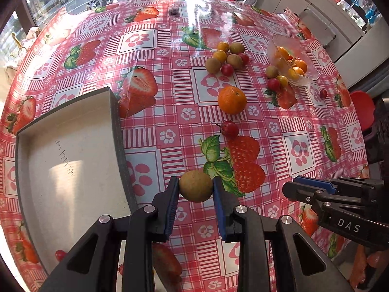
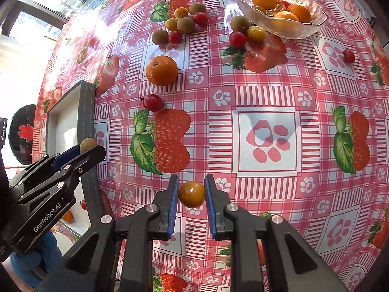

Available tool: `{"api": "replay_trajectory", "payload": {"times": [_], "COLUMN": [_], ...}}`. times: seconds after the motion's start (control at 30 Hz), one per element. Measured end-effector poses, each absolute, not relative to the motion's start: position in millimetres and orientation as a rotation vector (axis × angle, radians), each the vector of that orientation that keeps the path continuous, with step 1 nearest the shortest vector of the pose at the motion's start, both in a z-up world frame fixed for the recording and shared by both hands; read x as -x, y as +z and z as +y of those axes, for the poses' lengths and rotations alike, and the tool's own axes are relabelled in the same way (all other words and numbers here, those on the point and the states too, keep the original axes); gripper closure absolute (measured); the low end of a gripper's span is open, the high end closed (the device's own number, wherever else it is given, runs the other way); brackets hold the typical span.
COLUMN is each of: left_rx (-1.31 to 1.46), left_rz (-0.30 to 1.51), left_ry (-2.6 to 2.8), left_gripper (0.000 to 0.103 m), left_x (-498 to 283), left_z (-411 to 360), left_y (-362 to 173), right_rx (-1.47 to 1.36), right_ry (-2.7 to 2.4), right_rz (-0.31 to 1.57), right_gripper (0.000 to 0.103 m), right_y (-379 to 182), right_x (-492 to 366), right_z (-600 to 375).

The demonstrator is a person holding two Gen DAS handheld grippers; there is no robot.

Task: Organize fruits
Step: 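Carry kiwi and brown tomato over the grey tray and open both grippers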

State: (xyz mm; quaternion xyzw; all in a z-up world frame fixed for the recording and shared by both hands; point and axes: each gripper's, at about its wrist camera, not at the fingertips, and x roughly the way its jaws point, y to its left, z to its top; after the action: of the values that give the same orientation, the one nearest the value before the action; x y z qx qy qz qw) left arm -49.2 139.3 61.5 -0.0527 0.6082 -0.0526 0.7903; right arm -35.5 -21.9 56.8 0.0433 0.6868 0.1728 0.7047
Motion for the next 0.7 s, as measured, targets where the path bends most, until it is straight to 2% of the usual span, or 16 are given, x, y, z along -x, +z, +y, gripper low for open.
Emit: {"api": "replay_trajectory", "payload": {"times": [0.7], "left_rx": [0.207], "left_rz": [1.261], "left_ry": [0.031], "left_gripper": [0.074], "left_x": [101], "left_z": [230], "left_y": [85], "right_rx": [0.016], "right_ry": [0.523], "right_rz": [1.511], "right_gripper": [0.08], "right_y": [84], "right_x": [61], "right_z": [77]}}
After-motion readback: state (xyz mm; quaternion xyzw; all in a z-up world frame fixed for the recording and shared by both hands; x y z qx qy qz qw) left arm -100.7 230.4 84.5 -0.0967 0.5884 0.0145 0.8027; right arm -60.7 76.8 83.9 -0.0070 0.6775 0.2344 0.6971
